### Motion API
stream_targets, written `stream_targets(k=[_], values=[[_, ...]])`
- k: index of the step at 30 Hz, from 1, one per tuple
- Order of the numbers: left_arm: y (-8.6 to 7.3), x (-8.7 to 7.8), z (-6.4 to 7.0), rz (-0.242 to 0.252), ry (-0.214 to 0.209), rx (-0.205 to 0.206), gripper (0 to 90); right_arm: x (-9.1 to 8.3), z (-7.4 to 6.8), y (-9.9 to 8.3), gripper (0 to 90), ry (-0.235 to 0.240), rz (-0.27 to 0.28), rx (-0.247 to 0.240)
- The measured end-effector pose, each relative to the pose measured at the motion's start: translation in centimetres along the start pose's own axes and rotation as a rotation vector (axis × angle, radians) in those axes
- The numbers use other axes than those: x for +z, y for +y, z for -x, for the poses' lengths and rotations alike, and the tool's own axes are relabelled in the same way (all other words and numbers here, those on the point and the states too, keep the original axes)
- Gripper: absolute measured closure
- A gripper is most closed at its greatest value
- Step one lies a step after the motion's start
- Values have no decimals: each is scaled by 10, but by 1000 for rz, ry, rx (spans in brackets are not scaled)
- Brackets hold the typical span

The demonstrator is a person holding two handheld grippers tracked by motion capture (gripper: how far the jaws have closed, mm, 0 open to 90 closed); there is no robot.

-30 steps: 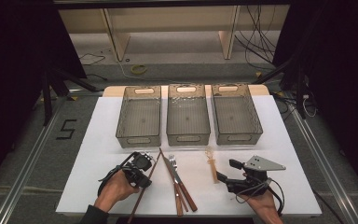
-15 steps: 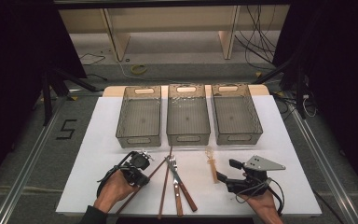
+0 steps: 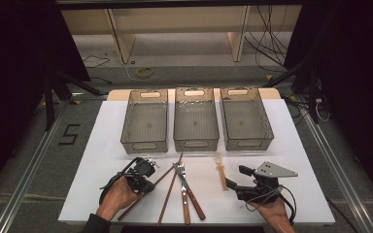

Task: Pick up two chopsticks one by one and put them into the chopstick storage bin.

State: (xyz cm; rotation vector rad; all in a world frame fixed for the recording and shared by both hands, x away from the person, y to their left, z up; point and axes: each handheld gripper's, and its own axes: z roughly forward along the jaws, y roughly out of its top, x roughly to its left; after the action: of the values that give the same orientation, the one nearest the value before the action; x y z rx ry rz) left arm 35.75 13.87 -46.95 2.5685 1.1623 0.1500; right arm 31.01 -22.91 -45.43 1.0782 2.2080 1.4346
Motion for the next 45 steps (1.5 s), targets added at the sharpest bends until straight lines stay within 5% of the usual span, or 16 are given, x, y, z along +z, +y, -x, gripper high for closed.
stream_targets(k=[9, 26, 34, 45], values=[[-3, -9, -7, 21, 13, 11, 839, 0, 0, 0, 287, 0, -1, 1], [1, -45, -15, 146, 30, 20, 839, 0, 1, 0, 287, -1, 1, 3], [15, -70, -22, 227, 40, 17, 838, 0, 1, 0, 286, 0, 4, 5], [46, -94, -51, 340, 35, -26, 838, -1, 1, 1, 287, 6, 12, 7]])
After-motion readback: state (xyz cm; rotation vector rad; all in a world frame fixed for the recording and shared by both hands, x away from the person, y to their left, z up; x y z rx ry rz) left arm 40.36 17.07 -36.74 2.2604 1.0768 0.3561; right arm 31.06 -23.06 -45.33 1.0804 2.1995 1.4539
